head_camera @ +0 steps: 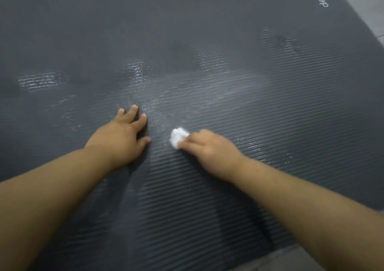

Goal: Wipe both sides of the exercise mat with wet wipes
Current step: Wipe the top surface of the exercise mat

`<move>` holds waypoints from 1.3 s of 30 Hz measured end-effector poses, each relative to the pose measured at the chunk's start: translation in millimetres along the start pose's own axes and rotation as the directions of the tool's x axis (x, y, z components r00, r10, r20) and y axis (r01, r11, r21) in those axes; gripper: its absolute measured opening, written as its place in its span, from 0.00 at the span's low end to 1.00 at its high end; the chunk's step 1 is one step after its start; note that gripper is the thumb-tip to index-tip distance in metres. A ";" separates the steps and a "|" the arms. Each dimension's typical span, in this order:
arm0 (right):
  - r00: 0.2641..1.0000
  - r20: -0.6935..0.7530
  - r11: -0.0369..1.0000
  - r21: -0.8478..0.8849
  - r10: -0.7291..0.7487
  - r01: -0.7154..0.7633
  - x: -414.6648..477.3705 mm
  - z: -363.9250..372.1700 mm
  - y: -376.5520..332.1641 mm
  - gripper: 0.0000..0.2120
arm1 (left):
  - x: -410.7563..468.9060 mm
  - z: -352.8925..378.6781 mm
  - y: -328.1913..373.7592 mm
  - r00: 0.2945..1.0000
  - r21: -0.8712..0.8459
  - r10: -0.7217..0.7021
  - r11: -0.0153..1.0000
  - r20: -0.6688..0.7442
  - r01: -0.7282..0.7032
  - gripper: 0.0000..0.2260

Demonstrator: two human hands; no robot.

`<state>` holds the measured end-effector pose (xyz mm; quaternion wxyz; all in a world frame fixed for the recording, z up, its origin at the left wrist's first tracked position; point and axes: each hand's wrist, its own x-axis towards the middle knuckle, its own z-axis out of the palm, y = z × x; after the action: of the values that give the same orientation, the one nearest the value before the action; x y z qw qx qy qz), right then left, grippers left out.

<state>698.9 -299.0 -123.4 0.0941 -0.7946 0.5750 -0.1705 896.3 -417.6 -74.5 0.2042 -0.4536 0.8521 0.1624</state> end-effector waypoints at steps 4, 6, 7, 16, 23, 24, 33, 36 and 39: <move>0.778 -0.323 0.810 -0.055 0.539 -0.584 -23.4 -42.2 88.2 0.17 | -23.5 16.7 9.5 0.994 -0.021 0.092 0.996 0.060 -0.091 0.33; 0.522 -0.324 0.561 0.035 0.789 -0.827 -26.5 -50.8 97.8 0.18 | -21.8 19.8 9.5 0.995 -0.012 0.089 0.996 0.045 -0.088 0.33; 0.439 -0.299 0.486 0.100 0.847 -0.868 -22.1 -47.3 92.1 0.18 | -20.8 19.5 8.9 0.995 -0.010 0.086 0.996 0.044 -0.086 0.33; 0.981 0.178 0.994 0.057 0.079 -0.091 -13.5 -7.5 -33.3 0.15 | -19.2 18.7 8.6 0.994 -0.025 0.084 0.996 0.076 -0.083 0.33; 0.294 -0.303 0.353 0.163 0.907 -0.921 -56.8 -60.2 87.1 0.18 | -18.9 20.4 7.2 0.993 -0.012 0.090 0.996 0.076 -0.090 0.33; 0.273 -0.305 0.332 0.162 0.912 -0.929 -51.8 -56.6 79.3 0.18 | -18.7 20.3 7.2 0.993 -0.012 0.088 0.996 0.076 -0.088 0.33; 0.973 0.107 0.975 0.068 0.203 -0.210 -53.3 -11.7 -34.9 0.14 | -25.9 15.4 24.8 0.996 0.023 -0.007 1.000 0.086 0.006 0.31; 0.768 -0.238 0.789 -0.013 0.594 -0.614 -83.2 -35.3 40.1 0.14 | -37.3 25.3 34.1 0.997 0.010 -0.008 1.000 0.073 0.008 0.28; 0.326 -0.269 0.384 0.202 0.906 -0.901 -101.4 -55.3 74.7 0.13 | -48.5 32.6 43.9 0.998 -0.031 -0.017 0.999 0.064 0.019 0.27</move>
<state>583.6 -224.5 -114.6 0.0794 -0.2981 0.9239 -0.2266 890.5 -344.7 -74.6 0.2255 -0.4590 0.8384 0.1884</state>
